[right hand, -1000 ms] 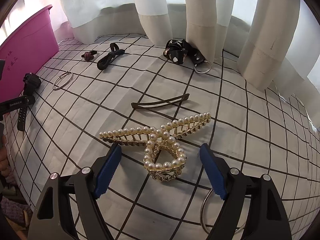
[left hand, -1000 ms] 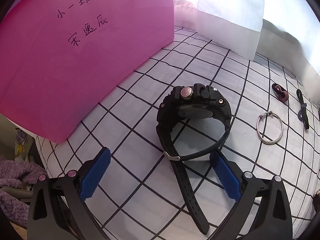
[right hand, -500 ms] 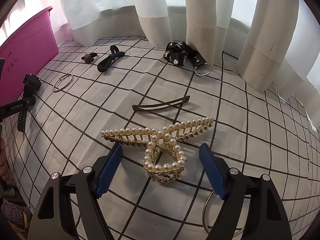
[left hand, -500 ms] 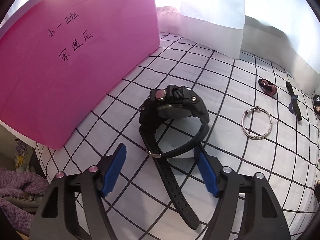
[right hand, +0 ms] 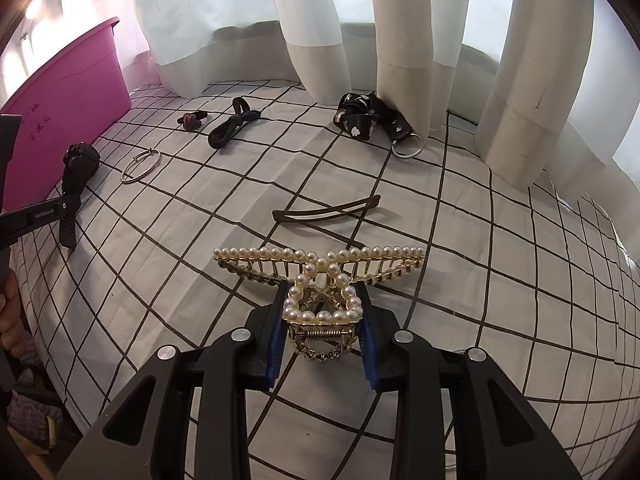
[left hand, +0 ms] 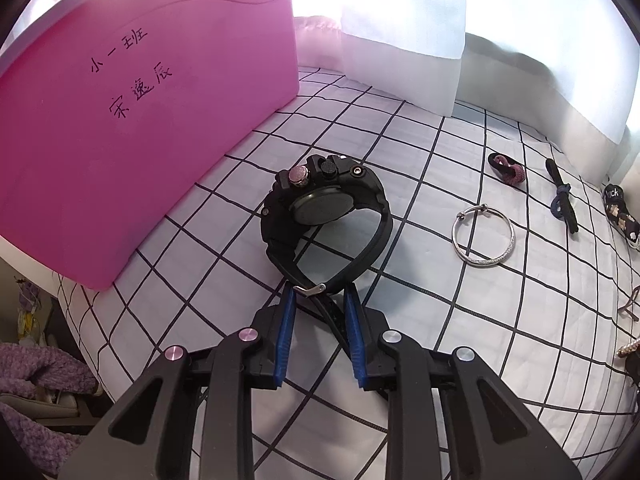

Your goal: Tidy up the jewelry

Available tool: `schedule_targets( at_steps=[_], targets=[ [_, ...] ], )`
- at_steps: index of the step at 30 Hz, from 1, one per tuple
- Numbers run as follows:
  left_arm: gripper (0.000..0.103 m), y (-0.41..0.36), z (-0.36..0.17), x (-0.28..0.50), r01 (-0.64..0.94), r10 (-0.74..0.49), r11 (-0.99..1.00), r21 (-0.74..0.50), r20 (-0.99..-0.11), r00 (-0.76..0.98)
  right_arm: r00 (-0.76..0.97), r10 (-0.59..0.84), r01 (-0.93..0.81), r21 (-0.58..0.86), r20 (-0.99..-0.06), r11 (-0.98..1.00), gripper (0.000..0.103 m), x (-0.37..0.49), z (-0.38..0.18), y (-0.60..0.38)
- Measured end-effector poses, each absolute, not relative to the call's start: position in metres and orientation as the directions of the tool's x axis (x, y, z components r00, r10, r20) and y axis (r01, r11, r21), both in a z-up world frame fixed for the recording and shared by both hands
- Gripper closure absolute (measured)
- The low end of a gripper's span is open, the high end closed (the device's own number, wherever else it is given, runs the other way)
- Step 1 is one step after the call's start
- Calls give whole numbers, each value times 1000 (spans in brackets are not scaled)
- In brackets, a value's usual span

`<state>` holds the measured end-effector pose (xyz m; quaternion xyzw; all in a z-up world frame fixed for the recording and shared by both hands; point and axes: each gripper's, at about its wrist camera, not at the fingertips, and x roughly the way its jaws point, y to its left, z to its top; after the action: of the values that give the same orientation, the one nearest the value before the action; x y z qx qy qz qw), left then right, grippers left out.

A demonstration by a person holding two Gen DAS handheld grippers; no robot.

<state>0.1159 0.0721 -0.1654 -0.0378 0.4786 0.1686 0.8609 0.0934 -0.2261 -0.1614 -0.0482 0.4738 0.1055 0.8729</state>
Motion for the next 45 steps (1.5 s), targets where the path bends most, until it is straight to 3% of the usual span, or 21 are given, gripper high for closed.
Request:
schedule_targets(
  at_steps=[14, 15, 16, 45],
  targets=[
    [83, 60, -134, 77, -361, 209, 932, 11, -831, 516, 539, 212, -293, 55, -815, 955, 73, 85, -133, -228],
    [86, 59, -131, 75, -364, 211, 931, 8, -828, 520, 539, 217, -298, 57, -814, 953, 73, 85, -131, -228],
    [96, 57, -127, 72, -370, 217, 929, 10, -824, 523, 538, 222, -304, 58, -813, 951, 73, 85, -130, -228],
    [96, 43, -57, 32, -416, 195, 905, -85, -786, 586, 516, 366, -446, 121, -774, 887, 73, 87, -91, -231]
  ],
)
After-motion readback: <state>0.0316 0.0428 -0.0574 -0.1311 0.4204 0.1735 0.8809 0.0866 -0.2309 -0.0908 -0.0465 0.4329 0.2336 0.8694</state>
